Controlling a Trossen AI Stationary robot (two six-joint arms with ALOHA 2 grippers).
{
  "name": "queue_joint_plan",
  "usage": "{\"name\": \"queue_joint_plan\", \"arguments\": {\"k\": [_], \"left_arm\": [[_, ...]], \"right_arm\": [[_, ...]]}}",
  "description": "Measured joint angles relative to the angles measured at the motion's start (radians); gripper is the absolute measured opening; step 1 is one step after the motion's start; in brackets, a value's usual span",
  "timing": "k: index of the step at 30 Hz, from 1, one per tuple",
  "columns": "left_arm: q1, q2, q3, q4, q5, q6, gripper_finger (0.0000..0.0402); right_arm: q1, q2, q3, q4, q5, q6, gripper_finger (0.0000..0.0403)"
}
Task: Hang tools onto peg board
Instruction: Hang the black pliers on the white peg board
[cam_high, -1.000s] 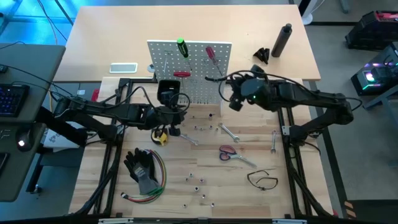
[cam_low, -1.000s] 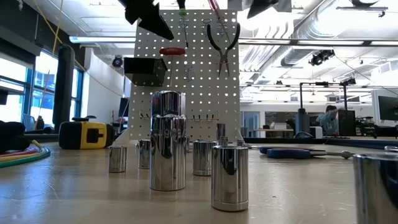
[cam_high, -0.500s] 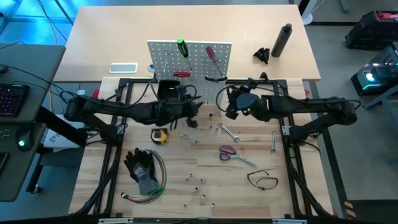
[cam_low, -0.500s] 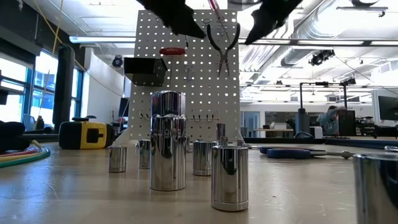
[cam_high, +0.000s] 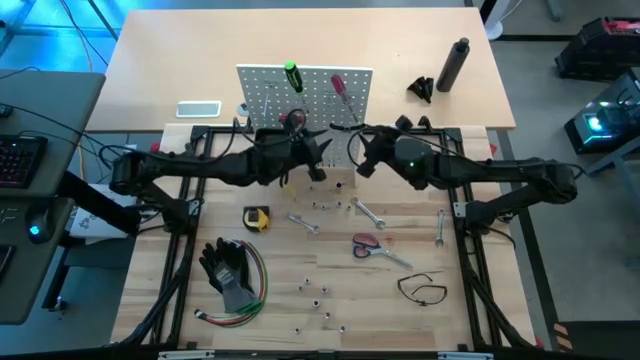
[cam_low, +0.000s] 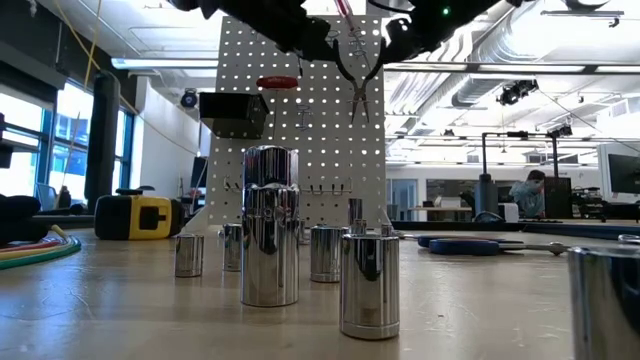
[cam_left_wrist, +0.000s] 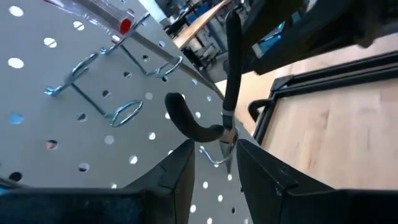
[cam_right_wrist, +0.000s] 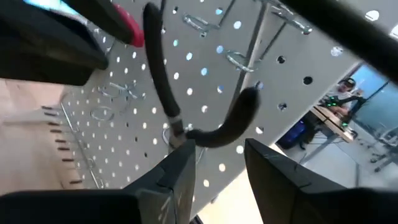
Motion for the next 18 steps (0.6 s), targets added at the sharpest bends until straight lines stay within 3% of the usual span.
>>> {"name": "queue_joint_plan", "arguments": {"k": [4, 10, 18], "left_arm": [[0.022, 0.0, 0.0, 0.026, 0.082, -0.03, 0.0113], [0.025, 0.028, 0.0, 0.105, 0.124, -0.019, 0.0113], [0.024, 0.09, 0.001, 0.185, 0.136, 0.02, 0.011]], "right_arm": [[-0.042, 0.0, 0.0, 0.018, -0.094, 0.04, 0.0133], [-0.067, 0.0, 0.0, 0.104, -0.167, 0.037, 0.0133], [-0.081, 0.0, 0.016, 0.148, -0.166, -0.013, 0.0133]]}}
